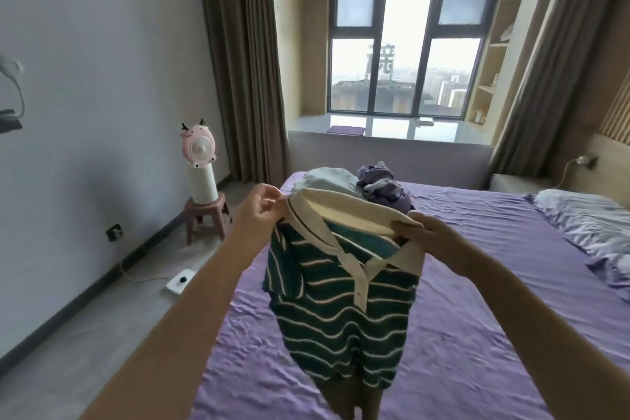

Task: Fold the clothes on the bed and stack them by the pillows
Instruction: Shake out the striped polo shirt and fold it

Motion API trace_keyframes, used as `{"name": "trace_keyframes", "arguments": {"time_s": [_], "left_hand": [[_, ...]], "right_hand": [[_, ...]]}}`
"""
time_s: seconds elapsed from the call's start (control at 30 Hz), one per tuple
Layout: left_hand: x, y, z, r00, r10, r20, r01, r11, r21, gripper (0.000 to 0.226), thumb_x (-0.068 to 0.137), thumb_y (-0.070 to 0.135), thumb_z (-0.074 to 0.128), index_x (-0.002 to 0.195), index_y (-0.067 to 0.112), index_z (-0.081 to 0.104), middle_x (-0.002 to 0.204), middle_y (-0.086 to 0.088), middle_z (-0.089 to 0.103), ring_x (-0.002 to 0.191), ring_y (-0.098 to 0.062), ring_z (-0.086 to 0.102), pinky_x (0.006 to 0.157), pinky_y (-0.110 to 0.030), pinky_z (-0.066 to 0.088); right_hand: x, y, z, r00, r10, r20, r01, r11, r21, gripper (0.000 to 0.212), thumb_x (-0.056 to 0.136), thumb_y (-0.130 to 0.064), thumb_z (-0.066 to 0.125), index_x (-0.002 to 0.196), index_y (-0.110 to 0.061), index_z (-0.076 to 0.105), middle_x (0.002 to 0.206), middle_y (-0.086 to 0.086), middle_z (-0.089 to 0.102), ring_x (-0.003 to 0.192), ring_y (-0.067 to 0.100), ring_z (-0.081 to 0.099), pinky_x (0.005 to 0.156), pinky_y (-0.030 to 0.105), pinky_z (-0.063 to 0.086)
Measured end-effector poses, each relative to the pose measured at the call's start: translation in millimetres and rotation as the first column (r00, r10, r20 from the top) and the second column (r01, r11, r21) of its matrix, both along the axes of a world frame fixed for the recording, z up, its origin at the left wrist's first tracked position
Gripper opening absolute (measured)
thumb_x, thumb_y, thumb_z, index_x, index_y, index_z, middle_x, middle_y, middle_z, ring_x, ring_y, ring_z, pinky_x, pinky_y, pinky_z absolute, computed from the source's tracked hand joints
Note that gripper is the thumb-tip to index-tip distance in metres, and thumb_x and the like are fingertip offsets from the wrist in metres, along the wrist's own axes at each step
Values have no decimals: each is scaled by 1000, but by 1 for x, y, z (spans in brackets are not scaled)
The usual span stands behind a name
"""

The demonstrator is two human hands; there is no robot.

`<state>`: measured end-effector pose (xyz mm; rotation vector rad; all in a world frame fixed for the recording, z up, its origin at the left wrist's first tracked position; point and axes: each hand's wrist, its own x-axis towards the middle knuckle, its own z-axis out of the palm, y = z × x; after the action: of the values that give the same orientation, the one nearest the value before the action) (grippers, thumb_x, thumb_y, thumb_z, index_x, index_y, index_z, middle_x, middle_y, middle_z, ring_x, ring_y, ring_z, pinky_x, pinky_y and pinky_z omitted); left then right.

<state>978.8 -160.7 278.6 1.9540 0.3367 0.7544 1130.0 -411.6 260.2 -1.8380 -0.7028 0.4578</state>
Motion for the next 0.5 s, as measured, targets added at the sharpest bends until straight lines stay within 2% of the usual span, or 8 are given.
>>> {"name": "trace_keyframes", "arguments": {"time_s": [0.03, 0.1, 0.13, 0.17, 0.27, 0.37, 0.43, 0.5], "left_hand": [[-6, -5, -1, 1000, 17, -11, -17, 1000, 22, 5, 95, 22, 54, 93, 19, 51, 82, 5, 61, 75, -10, 58, 61, -13, 43], [-22, -17, -4, 998, 56, -42, -46, 978, 204, 6, 99, 22, 45, 97, 16, 46, 79, 5, 55, 72, -9, 54, 58, -15, 40], [-30, -23, -6, 997, 52, -56, -35, 962, 270, 7, 100, 22, 41, 98, 16, 45, 81, 5, 54, 74, -9, 53, 60, -17, 38], [-37, -28, -8, 997, 30, -77, -6, 956, 293, 9, 101, 23, 39, 101, 15, 44, 84, 3, 55, 77, -11, 53, 65, -19, 38], [-56, -34, -10, 985, -80, -156, 118, 959, 256, 16, 99, 26, 45, 105, 13, 51, 95, -1, 59, 88, -16, 55, 73, -19, 37], [-73, -43, -11, 930, -262, -258, 303, 943, 134, 20, 90, 39, 58, 98, 20, 58, 84, 4, 64, 78, -10, 60, 62, -8, 41], [-81, -48, -10, 826, -449, -340, 456, 888, -64, 37, 76, 46, 68, 102, 23, 58, 85, 0, 68, 79, -12, 65, 65, -12, 47], [-84, -54, -14, 658, -623, -423, 576, 778, -250, 48, 69, 35, 79, 109, 23, 56, 95, -7, 69, 89, -21, 68, 70, -24, 54]], "right_hand": [[-9, -4, 3, 993, -27, 118, 36, 996, -78, 20, 93, -25, 55, 91, -5, 54, 78, 5, 53, 66, 12, 51, 52, 12, 41], [-30, -13, 10, 925, -58, 374, 135, 974, -183, 29, 89, -35, 59, 91, -6, 57, 77, 1, 55, 65, 11, 54, 47, 8, 39], [-42, -19, 14, 905, -60, 422, 161, 964, -209, 31, 88, -39, 60, 91, -8, 57, 78, 0, 57, 66, 11, 55, 47, 8, 40], [-53, -28, 17, 920, -50, 390, 150, 961, -232, 33, 86, -42, 61, 92, -10, 58, 79, 1, 59, 68, 12, 58, 49, 9, 42], [-79, -67, 27, 993, 47, 109, -15, 961, -276, 35, 80, -50, 63, 94, -18, 64, 84, 2, 65, 73, 10, 63, 59, 17, 48], [-96, -118, 23, 977, 191, -92, -207, 955, -211, 30, 83, -23, 65, 109, -7, 66, 97, 14, 67, 89, 18, 64, 76, 26, 53], [-108, -146, 15, 985, 132, -111, -149, 974, -170, 35, 81, -12, 66, 111, 3, 62, 103, 25, 63, 95, 26, 61, 87, 39, 50], [-120, -169, 8, 998, 6, -63, -15, 990, -141, 25, 78, -11, 70, 98, 3, 64, 87, 19, 64, 85, 23, 61, 80, 36, 51]]}}
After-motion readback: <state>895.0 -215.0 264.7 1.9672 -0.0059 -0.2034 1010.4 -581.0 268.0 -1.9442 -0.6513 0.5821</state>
